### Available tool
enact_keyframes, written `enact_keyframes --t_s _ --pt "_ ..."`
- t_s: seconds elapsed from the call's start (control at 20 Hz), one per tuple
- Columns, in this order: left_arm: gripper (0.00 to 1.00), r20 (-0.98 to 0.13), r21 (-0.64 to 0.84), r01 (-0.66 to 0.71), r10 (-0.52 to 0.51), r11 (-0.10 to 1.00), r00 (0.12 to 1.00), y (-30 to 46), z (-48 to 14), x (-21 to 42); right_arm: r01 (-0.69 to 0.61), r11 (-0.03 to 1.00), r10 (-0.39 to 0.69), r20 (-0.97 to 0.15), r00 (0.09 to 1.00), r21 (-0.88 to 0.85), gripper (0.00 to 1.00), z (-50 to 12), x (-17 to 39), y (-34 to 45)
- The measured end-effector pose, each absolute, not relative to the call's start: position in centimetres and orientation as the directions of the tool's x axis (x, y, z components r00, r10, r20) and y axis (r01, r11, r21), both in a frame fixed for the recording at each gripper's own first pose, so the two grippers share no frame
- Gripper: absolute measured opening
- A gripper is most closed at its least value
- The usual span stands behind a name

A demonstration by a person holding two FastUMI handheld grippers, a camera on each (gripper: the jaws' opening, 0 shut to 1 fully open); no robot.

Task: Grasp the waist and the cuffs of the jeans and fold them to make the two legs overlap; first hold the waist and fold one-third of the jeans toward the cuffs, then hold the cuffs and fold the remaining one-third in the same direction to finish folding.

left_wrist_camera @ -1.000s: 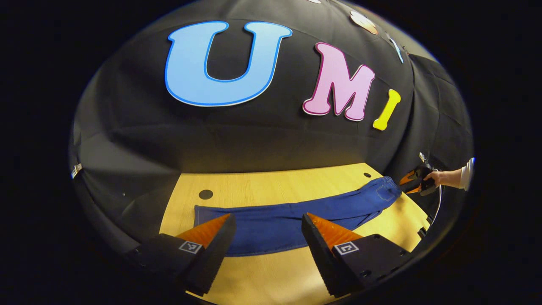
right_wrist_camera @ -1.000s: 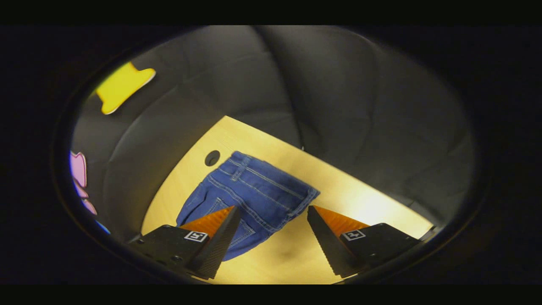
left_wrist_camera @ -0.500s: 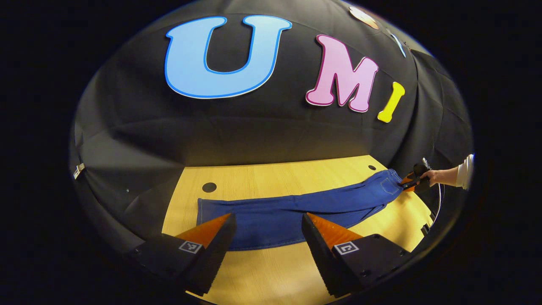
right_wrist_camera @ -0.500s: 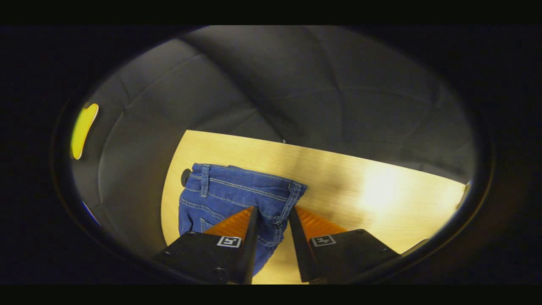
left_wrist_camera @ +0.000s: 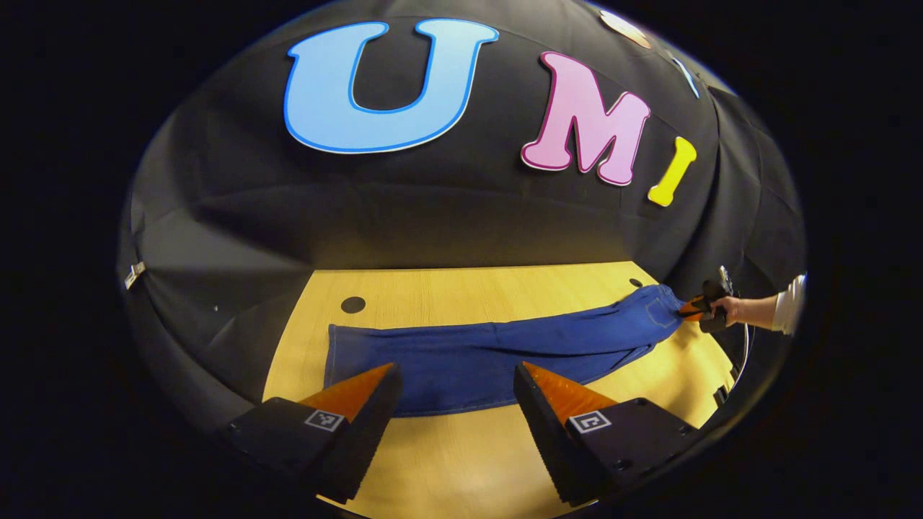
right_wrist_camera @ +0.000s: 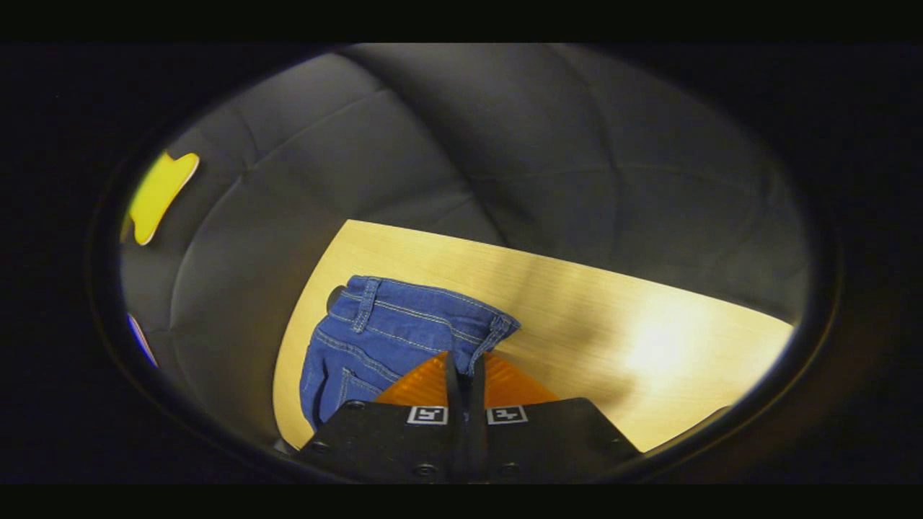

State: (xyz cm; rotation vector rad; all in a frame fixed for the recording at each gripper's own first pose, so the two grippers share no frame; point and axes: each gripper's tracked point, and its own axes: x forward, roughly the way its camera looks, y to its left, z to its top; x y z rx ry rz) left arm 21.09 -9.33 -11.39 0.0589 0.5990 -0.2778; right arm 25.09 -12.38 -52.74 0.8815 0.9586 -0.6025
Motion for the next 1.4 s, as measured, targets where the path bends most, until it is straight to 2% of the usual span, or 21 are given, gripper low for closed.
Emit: enact_keyframes --t_s 0.05,0.1,0.2,0.3,0.35,0.5,0.55,0.6,0.65,0.7,0.75,0.85,0.95,1.0,1.05,1.1,1.15,1.2,1.3,1.35,1.4 --pt "0.97 -0.563 -0.037 0.273 -0.245 0.961 0.789 -9.4 -11.4 20.9 0.751 0.548 -0.069 -0.875 0.479 0.368 0.0 -52.0 25.3 -12.3" --pt "0.97 -0.562 -0.051 0.277 -0.257 0.96 0.787 -9.5 -11.3 20.6 0.73 0.567 -0.08 -0.857 0.51 0.381 0.11 -50.5 25.6 -12.2" --pt "0.97 -0.556 -0.072 0.304 -0.291 0.95 0.779 -9.4 -11.1 20.4 0.68 0.615 -0.104 -0.814 0.571 0.399 0.11 -47.1 26.0 -11.9" --pt "0.97 -0.57 -0.072 0.324 -0.306 0.943 0.763 -8.4 -11.2 19.8 0.618 0.68 -0.115 -0.776 0.62 0.394 0.0 -44.1 26.6 -11.0" --pt "0.97 -0.564 -0.069 0.334 -0.313 0.94 0.764 -7.9 -10.8 19.6 0.583 0.712 -0.117 -0.752 0.649 0.392 0.05 -42.3 27.0 -10.1" --pt "0.97 -0.553 -0.065 0.353 -0.328 0.934 0.766 -5.9 -10.0 18.8 0.501 0.781 -0.125 -0.693 0.71 0.373 0.0 -38.6 26.9 -8.0" --pt "0.97 -0.55 -0.058 0.354 -0.326 0.934 0.769 -5.1 -9.7 18.6 0.464 0.815 -0.13 -0.671 0.73 0.347 0.05 -36.8 26.9 -7.0" --pt "0.97 -0.548 -0.055 0.353 -0.324 0.934 0.771 -4.2 -9.6 18.5 0.425 0.845 -0.128 -0.649 0.75 0.324 0.0 -35.1 27.2 -5.8" --pt "0.97 -0.549 -0.056 0.347 -0.319 0.936 0.773 -3.3 -9.5 18.4 0.371 0.878 -0.116 -0.618 0.778 0.303 0.05 -33.0 27.4 -3.6" --pt "0.97 -0.55 -0.059 0.335 -0.31 0.94 0.775 -2.2 -9.5 18.1 0.326 0.901 -0.101 -0.59 0.801 0.288 0.0 -31.2 27.3 -1.8" --pt "0.97 -0.547 -0.061 0.325 -0.304 0.944 0.78 -1.5 -9.4 18.0 0.282 0.916 -0.078 -0.565 0.821 0.284 0.05 -29.6 26.7 -0.1" --pt "0.97 -0.537 -0.069 0.307 -0.295 0.949 0.79 -0.2 -9.3 17.4 0.198 0.936 -0.015 -0.531 0.847 0.29 0.08 -26.5 26.3 3.0" --pt "0.97 -0.538 -0.081 0.288 -0.286 0.954 0.793 1.1 -9.6 16.4 0.114 0.946 0.056 -0.5 0.864 0.303 0.0 -24.2 25.3 6.2" --pt "0.97 -0.54 -0.086 0.28 -0.28 0.956 0.794 1.7 -9.9 15.8 0.067 0.949 0.099 -0.492 0.865 0.309 0.05 -23.5 24.4 7.9" --pt "0.97 -0.543 -0.089 0.27 -0.274 0.959 0.794 2.2 -10.2 15.3 0.026 0.952 0.133 -0.488 0.862 0.305 0.0 -23.8 23.9 8.4" --pt "0.96 -0.547 -0.096 0.256 -0.266 0.962 0.794 2.8 -10.6 14.6 -0.015 0.954 0.168 -0.493 0.854 0.298 0.0 -24.2 23.4 9.9" --pt "0.97 -0.551 -0.111 0.241 -0.261 0.964 0.792 3.0 -11.0 14.0 -0.056 0.953 0.205 -0.501 0.841 0.296 0.05 -24.2 22.9 10.4" --pt "0.96 -0.559 -0.138 0.228 -0.266 0.964 0.785 3.0 -11.5 13.2 -0.09 0.948 0.245 -0.52 0.818 0.304 0.0 -25.1 21.8 11.8" --pt "0.92 -0.577 -0.182 0.201 -0.27 0.963 0.771 3.1 -12.5 11.8 -0.153 0.933 0.325 -0.576 0.751 0.326 0.05 -26.6 19.3 13.6" --pt "0.97 -0.583 -0.192 0.185 -0.264 0.964 0.768 3.3 -12.9 11.3 -0.176 0.932 0.342 -0.608 0.716 0.317 0.05 -27.3 18.2 14.1" --pt "0.97 -0.591 -0.199 0.169 -0.255 0.965 0.765 3.4 -13.4 11.0 -0.201 0.933 0.353 -0.644 0.679 0.3 0.05 -28.1 17.1 13.5"
